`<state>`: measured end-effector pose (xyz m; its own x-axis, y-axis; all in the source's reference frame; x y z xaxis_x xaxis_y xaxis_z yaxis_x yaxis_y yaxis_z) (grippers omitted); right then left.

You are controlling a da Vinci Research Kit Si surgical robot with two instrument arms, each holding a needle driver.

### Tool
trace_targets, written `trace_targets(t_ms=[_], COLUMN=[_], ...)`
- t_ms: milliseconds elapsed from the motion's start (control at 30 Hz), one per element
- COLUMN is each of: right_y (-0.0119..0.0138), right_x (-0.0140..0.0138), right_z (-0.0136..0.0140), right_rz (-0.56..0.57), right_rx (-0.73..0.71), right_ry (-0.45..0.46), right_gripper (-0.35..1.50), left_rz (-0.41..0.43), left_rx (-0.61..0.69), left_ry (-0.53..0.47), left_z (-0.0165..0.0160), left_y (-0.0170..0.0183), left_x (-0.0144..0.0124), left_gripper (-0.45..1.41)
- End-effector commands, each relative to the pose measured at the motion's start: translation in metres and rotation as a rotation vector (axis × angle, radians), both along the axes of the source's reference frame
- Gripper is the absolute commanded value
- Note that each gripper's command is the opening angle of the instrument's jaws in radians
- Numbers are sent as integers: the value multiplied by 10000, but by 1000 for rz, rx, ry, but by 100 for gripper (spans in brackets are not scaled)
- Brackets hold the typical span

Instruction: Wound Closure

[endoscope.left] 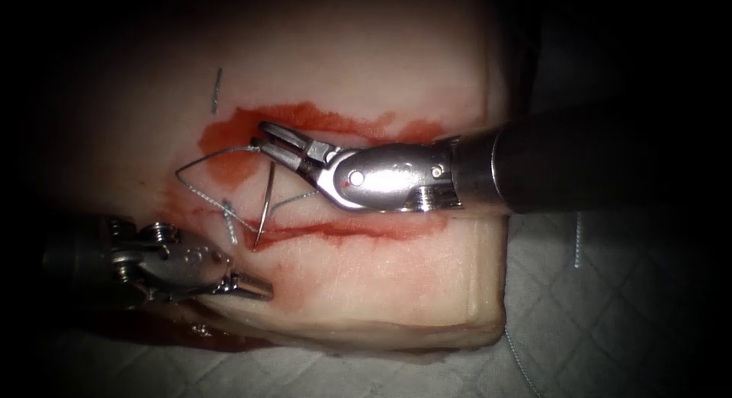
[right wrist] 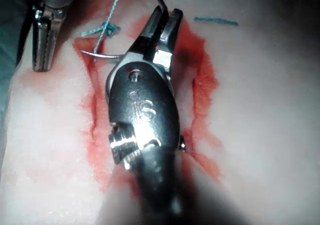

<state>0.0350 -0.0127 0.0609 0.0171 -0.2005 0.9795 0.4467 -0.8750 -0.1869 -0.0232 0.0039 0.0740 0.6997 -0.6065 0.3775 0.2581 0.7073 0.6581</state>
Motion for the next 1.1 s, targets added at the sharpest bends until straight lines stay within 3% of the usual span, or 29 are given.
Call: trace_targets(t_ms=[33, 233, 767, 1100], right_y=[1, -1, 1, -1], right_x=[6, 2, 0, 0], right_z=[6, 15, 19, 21], right_rz=[9, 62, 76, 85], right_rx=[13, 52, 123, 197], right_ry=[4, 0, 55, 102], right_gripper=[-35, -35, -35, -35], left_rz=[2, 9, -19, -13], left_rx=[0, 3, 30, 30], left_ry=[2, 4, 45, 65], left_z=[5, 3, -6, 1], left_y=[-1, -3, 11, 11], left_x=[-4, -1, 32, 34], left_gripper=[-45, -45, -45, -45])
